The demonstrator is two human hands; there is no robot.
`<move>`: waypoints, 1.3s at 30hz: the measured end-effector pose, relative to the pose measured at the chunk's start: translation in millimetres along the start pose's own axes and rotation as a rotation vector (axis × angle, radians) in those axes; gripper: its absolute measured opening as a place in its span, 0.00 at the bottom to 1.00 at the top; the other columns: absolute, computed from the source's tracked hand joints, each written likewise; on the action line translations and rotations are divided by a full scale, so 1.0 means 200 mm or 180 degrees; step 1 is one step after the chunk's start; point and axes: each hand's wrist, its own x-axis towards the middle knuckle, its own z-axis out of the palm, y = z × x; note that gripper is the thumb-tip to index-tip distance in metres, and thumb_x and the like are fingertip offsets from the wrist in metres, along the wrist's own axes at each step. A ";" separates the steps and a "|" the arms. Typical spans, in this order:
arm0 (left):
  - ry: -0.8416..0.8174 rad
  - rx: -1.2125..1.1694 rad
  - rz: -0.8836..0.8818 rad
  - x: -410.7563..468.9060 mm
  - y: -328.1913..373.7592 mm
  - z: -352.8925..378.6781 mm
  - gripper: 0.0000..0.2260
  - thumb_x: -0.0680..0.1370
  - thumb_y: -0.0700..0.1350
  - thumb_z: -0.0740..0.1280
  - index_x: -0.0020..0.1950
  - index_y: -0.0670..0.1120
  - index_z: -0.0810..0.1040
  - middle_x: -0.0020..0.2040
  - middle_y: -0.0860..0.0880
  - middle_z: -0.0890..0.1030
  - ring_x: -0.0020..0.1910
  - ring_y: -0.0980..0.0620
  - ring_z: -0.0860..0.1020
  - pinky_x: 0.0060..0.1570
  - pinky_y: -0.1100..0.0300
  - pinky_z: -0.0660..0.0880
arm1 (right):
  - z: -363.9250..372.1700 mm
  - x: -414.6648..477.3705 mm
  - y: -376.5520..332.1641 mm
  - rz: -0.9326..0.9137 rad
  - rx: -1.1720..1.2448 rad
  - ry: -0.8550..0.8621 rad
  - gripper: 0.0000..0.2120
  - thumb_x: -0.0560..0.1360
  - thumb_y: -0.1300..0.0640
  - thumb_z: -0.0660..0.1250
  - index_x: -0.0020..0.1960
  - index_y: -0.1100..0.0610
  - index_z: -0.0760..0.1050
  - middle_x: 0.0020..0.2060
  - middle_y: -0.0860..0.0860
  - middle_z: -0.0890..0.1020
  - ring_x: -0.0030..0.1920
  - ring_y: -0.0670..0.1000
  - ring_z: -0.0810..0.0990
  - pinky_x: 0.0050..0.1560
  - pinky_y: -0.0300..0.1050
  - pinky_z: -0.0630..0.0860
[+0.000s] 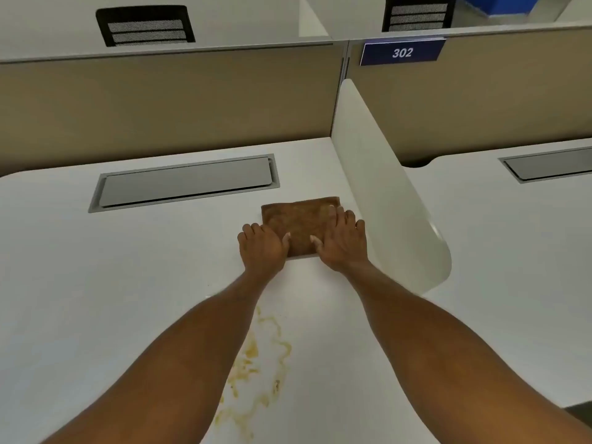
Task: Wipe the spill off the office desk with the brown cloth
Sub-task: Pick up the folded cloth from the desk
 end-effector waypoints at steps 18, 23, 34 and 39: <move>-0.0650 -0.1566 -0.1333 0.12 0.10 -0.01 0.18 0.75 0.49 0.70 0.57 0.39 0.72 0.54 0.40 0.80 0.54 0.40 0.78 0.53 0.49 0.74 | 0.00 0.05 -0.01 0.0291 0.0357 -0.0222 0.41 0.70 0.38 0.67 0.70 0.65 0.58 0.57 0.63 0.76 0.56 0.62 0.74 0.48 0.56 0.76; -0.0572 -0.2604 -0.1303 0.12 0.11 -0.01 0.12 0.75 0.41 0.69 0.56 0.38 0.76 0.54 0.40 0.80 0.53 0.40 0.79 0.54 0.50 0.76 | -0.01 0.05 -0.03 0.0385 0.0300 -0.0158 0.41 0.68 0.39 0.69 0.70 0.63 0.58 0.58 0.62 0.76 0.59 0.62 0.72 0.52 0.57 0.74; -0.0052 -0.2862 0.0866 0.10 0.07 -0.15 0.19 0.71 0.24 0.60 0.56 0.38 0.81 0.51 0.53 0.78 0.49 0.65 0.74 0.47 0.75 0.70 | -0.16 0.15 -0.12 -0.0731 0.0426 0.0103 0.34 0.70 0.55 0.69 0.72 0.42 0.60 0.71 0.62 0.62 0.69 0.65 0.61 0.64 0.62 0.65; -0.0141 -0.2942 0.1097 0.10 0.07 -0.21 0.12 0.71 0.24 0.60 0.46 0.34 0.80 0.44 0.43 0.81 0.42 0.59 0.75 0.44 0.68 0.73 | -0.21 0.17 -0.12 -0.0919 0.0494 0.0005 0.13 0.70 0.61 0.68 0.51 0.48 0.79 0.68 0.58 0.69 0.71 0.63 0.59 0.62 0.63 0.68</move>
